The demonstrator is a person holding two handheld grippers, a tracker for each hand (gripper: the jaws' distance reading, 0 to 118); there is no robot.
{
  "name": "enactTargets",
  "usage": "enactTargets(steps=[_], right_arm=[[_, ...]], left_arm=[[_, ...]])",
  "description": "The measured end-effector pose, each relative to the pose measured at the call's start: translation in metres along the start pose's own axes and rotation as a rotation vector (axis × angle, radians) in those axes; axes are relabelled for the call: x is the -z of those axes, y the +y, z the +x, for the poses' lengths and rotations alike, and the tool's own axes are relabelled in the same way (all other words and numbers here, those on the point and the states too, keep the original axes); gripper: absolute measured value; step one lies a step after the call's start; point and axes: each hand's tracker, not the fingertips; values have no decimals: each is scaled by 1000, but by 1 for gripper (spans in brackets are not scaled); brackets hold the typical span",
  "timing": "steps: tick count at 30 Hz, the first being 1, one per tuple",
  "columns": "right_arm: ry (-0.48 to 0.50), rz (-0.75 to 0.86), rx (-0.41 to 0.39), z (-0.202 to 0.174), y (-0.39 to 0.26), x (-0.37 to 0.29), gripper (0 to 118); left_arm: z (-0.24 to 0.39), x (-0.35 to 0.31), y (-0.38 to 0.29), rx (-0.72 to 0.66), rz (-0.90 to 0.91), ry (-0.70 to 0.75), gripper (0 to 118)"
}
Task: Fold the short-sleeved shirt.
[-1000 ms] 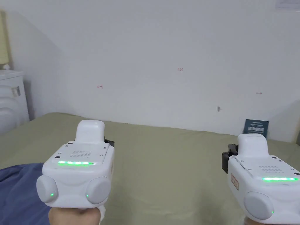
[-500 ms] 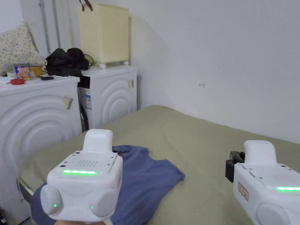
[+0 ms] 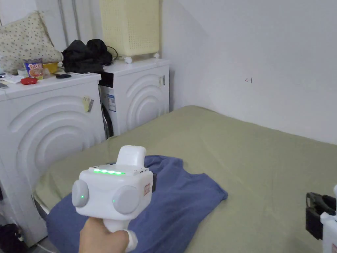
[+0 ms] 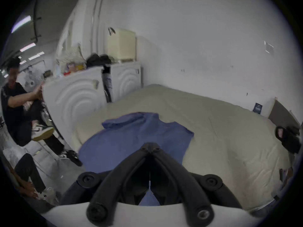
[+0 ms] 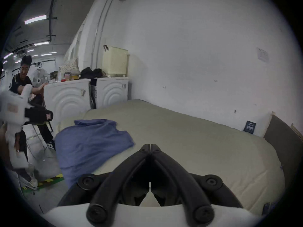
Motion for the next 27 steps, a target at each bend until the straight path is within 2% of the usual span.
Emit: enactTargets(steps=[3,5,6,8,9,11,13,15,17,24,26,27], right_arm=[[-61,-56,19,37,-17,2,0],[-113,-94,13,60,-28,4,0],[-138,-115,16,70,-33,5,0],[-172,-155,43,90,-44,10,0],[-186,-183,65,99,-50,12,0],[-181,-220,102,111,-62,18,0],[-194,-245,95,118,-74,23,0],[-190,-279,101,123,-86,28,0],[-166,-312,145,128,-96,31,0],[-131,-352,149,121,-118,37,0],[-118,-354,152,117,-121,36,0],[-111,-357,154,115,-121,34,0]], left_arm=[[0,70,29,47,-119,-66,0],[4,112,50,140,-210,-87,1],[6,134,60,149,-263,-106,21],[7,174,74,104,-354,-178,96],[10,194,77,60,-401,-205,116],[17,226,75,42,-408,-258,117],[26,254,68,59,-437,-221,117],[37,280,55,89,-500,-243,117],[44,301,41,104,-550,-231,117],[63,336,-8,121,-635,-241,117],[63,338,-15,172,-630,-235,111],[64,336,-16,237,-612,-198,98]])
